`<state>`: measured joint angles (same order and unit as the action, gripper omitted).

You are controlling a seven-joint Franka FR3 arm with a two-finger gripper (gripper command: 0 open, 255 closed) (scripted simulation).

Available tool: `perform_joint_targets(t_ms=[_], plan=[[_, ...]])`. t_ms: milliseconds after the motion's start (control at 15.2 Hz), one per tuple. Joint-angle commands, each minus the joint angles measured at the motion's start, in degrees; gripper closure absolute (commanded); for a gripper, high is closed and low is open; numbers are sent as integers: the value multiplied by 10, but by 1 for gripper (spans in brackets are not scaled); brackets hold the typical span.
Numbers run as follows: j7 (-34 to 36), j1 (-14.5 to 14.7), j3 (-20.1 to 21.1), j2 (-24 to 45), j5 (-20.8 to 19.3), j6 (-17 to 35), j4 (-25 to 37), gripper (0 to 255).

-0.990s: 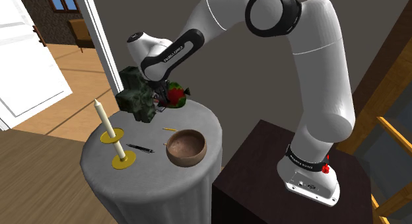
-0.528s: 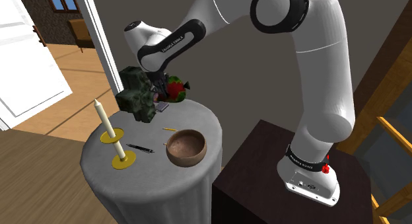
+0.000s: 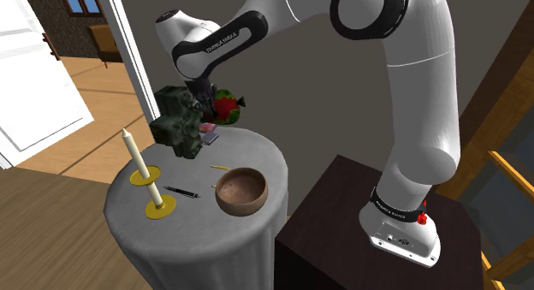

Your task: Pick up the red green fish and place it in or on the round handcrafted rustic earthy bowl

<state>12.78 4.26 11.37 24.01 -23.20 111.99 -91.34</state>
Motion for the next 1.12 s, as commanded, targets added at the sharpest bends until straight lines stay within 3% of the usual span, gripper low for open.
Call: perform_joint_targets(t_ms=[0, 132, 594, 1056], plan=[[-5, 0, 1, -7, 3, -13, 7, 255], [-9, 0, 2, -10, 5, -24, 15, 255], [57, 28, 30, -115, 20, -6, -124, 255], [121, 63, 64, -199, 46, -8, -222, 255]])
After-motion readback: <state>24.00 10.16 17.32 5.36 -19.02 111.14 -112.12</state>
